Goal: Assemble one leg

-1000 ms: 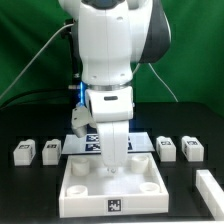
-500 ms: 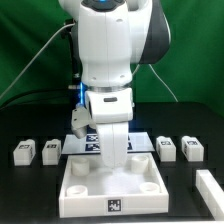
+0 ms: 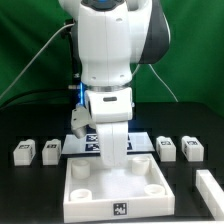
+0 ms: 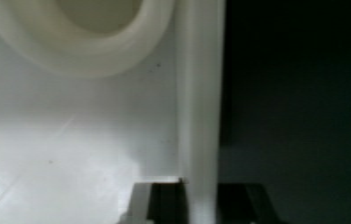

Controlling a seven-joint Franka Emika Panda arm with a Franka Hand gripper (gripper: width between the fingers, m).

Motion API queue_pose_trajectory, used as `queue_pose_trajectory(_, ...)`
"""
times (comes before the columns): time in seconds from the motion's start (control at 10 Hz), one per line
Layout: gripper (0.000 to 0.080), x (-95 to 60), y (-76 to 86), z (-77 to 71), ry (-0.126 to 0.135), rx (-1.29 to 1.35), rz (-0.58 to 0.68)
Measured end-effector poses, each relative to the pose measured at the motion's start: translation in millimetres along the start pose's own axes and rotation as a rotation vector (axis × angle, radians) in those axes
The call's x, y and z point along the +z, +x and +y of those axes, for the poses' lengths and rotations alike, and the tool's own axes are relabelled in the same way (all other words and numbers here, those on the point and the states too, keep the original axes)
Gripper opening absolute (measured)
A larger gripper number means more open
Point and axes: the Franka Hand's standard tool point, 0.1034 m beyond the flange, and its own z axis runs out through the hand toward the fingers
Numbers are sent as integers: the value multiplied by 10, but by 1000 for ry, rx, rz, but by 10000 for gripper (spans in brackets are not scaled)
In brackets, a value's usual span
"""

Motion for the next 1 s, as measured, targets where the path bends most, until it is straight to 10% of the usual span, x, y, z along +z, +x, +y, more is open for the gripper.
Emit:
queue_pose_trajectory(0.5,64,-2,11,17,-2,5,0)
queue_pose_trajectory(1.0,64,-39,491,561,-72,24,26)
